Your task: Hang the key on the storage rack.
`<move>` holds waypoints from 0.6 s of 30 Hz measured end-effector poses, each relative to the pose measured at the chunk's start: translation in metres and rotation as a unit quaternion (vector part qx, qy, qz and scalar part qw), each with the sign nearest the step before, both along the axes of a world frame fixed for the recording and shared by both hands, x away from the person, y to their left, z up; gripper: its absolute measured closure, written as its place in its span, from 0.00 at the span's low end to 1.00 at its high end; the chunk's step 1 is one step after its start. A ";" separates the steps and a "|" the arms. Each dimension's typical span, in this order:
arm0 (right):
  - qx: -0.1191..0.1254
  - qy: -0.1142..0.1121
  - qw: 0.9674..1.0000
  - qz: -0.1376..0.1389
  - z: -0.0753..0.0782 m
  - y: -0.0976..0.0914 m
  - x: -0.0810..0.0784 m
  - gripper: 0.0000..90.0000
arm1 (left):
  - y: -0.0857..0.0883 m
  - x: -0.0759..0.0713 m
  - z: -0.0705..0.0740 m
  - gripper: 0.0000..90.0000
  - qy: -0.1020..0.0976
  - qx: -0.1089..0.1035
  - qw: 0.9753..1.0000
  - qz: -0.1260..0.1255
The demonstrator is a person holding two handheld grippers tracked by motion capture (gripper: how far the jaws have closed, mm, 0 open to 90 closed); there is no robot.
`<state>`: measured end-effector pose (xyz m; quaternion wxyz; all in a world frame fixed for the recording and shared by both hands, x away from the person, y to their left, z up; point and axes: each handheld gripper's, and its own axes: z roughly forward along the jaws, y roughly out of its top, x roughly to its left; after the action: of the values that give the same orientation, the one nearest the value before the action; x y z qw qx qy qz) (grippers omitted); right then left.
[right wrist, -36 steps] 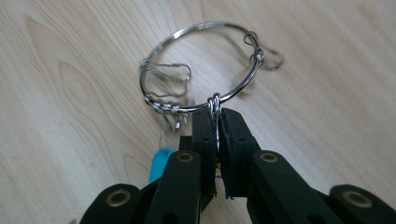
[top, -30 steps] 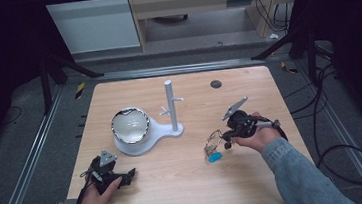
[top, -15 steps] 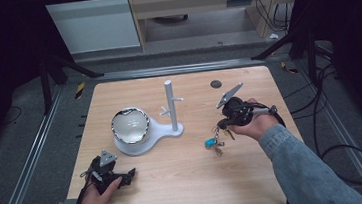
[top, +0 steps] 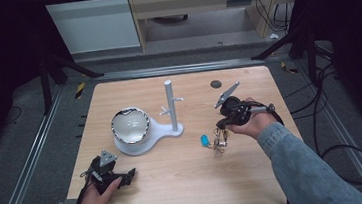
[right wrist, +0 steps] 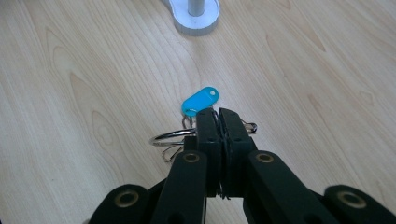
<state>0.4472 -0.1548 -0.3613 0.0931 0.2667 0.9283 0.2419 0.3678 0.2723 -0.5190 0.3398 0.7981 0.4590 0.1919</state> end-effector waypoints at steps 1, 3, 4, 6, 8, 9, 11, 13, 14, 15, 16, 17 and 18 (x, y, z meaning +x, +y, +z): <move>0.001 -0.001 1.000 0.001 0.002 0.000 0.000 0.98 | 0.000 0.000 0.000 0.00 0.000 0.000 1.000 0.000; 0.004 -0.003 1.000 0.001 0.007 0.000 0.001 0.98 | 0.000 0.000 0.000 0.00 0.000 0.000 1.000 0.000; 0.007 -0.003 1.000 0.001 0.010 0.000 0.001 0.98 | 0.000 0.000 0.000 0.00 0.000 0.000 1.000 0.000; 0.009 -0.007 1.000 0.001 0.016 0.002 0.003 0.98 | 0.000 0.000 0.000 0.00 0.000 0.000 1.000 0.000; 0.008 -0.012 1.000 0.005 0.020 0.003 0.004 0.98 | 0.000 0.000 0.000 0.00 0.000 0.000 1.000 0.000; 0.009 -0.012 1.000 0.005 0.022 0.003 0.004 0.98 | 0.000 0.000 0.000 0.00 0.000 0.000 1.000 0.000; 0.011 -0.014 1.000 0.006 0.026 0.005 0.005 0.98 | 0.000 0.000 0.000 0.00 -0.001 -0.002 1.000 0.001; 0.010 -0.017 1.000 0.010 0.030 0.007 0.006 0.98 | 0.000 0.000 0.000 0.00 -0.001 -0.002 1.000 0.001; 0.010 -0.017 1.000 0.010 0.030 0.007 0.006 0.98 | 0.000 0.000 0.000 0.00 -0.001 -0.002 1.000 0.001; 0.010 -0.018 1.000 0.010 0.032 0.008 0.006 0.98 | 0.000 0.000 0.000 0.00 -0.001 -0.002 1.000 0.001; 0.011 -0.018 1.000 0.011 0.034 0.009 0.007 0.98 | 0.000 0.000 0.000 0.00 -0.001 -0.002 1.000 0.001; 0.010 -0.020 1.000 0.011 0.036 0.010 0.007 0.98 | 0.000 0.000 0.000 0.00 -0.001 -0.002 1.000 0.001; 0.010 -0.021 1.000 0.011 0.037 0.010 0.008 0.98 | 0.000 0.000 0.000 0.00 -0.001 -0.002 1.000 0.001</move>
<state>0.4549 -0.1448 -0.3239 0.1068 0.2525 0.9265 0.2579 0.3678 0.2720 -0.5192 0.3413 0.7970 0.4599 0.1920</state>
